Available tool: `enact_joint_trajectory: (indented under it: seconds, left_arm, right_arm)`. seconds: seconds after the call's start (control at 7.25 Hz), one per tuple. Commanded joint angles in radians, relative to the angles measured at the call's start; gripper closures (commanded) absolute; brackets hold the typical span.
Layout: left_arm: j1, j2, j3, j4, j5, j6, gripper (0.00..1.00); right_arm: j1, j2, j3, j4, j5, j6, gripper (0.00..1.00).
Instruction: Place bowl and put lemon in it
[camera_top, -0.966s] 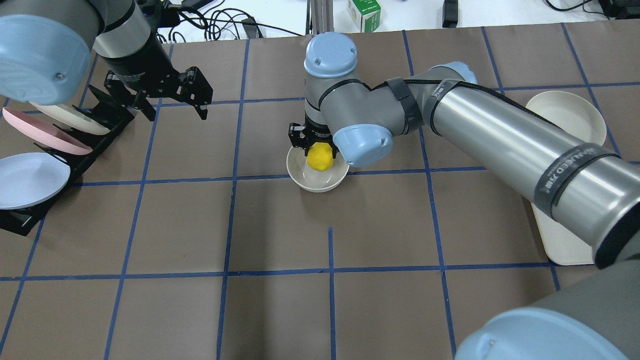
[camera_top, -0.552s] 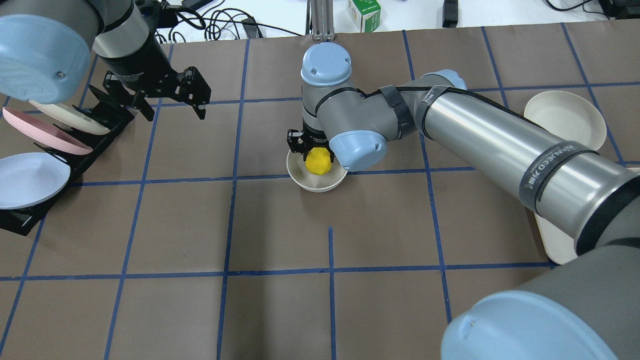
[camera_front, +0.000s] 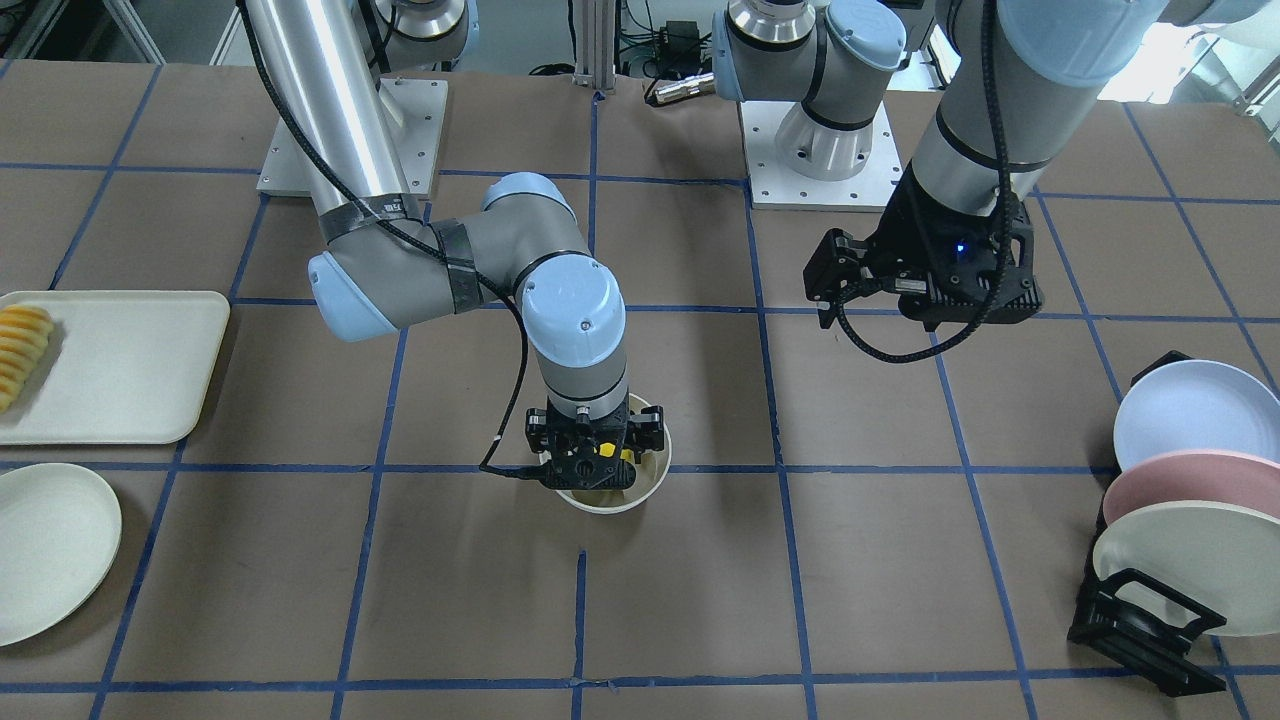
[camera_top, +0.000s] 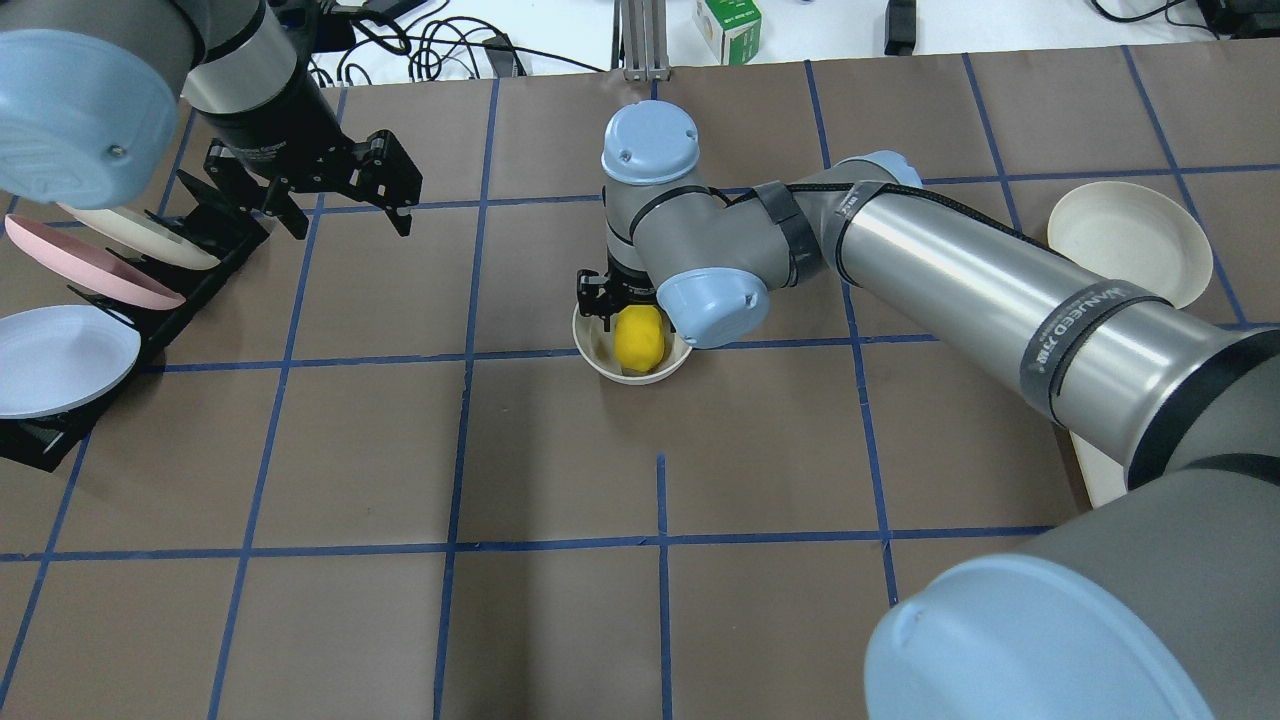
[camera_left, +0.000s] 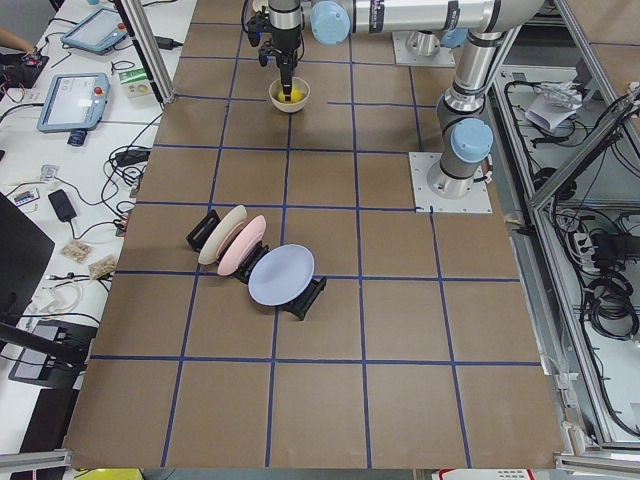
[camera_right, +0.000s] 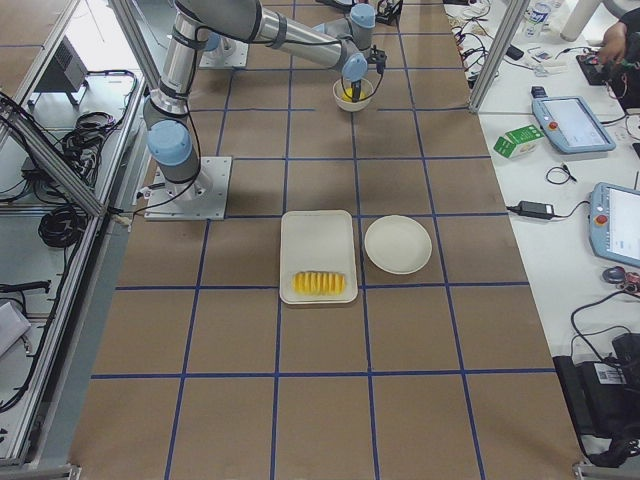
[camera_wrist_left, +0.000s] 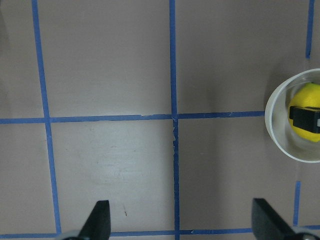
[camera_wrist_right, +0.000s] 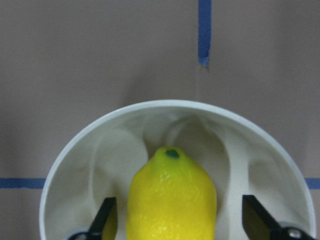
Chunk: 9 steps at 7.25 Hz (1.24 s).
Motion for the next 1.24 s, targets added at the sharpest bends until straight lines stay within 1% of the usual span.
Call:
enact_joint_trajectory:
  seconds: [0.0, 0.14, 0.28, 0.41, 0.55, 0.69, 0.83, 0.97, 1.1]
  left_arm:
    - [-0.002, 0.003, 0.008, 0.003, 0.000, -0.001, 0.00]
    - [-0.005, 0.028, 0.008, -0.005, 0.002, -0.001, 0.00]
    - [-0.008, 0.053, 0.016, -0.008, -0.006, -0.002, 0.00]
    - [-0.008, 0.056, 0.001, -0.010, 0.000, -0.003, 0.00]
    - [-0.009, 0.064, -0.001, -0.032, 0.002, -0.003, 0.00]
    - [-0.011, 0.069, 0.017, -0.086, 0.000, -0.003, 0.00]
    - [-0.011, 0.044, 0.018, -0.085, 0.017, -0.001, 0.00]
    - [-0.013, 0.036, 0.019, -0.083, 0.010, -0.006, 0.00]
    - [-0.008, 0.036, 0.025, -0.085, 0.013, -0.004, 0.00]
  right_arm:
    - [-0.007, -0.018, -0.011, 0.006, -0.002, -0.001, 0.00]
    - [-0.024, -0.059, -0.011, 0.026, 0.000, -0.001, 0.00]
    - [-0.039, -0.122, -0.011, 0.076, -0.006, -0.001, 0.00]
    - [-0.076, -0.207, -0.006, 0.166, -0.011, -0.002, 0.00]
    - [-0.132, -0.295, -0.002, 0.285, -0.012, -0.017, 0.00]
    - [-0.195, -0.387, 0.004, 0.393, -0.012, -0.101, 0.00]
    - [-0.265, -0.458, 0.006, 0.484, -0.015, -0.140, 0.00]
    - [-0.321, -0.508, 0.010, 0.541, -0.015, -0.157, 0.00]
    - [-0.358, -0.541, 0.039, 0.543, -0.020, -0.219, 0.00]
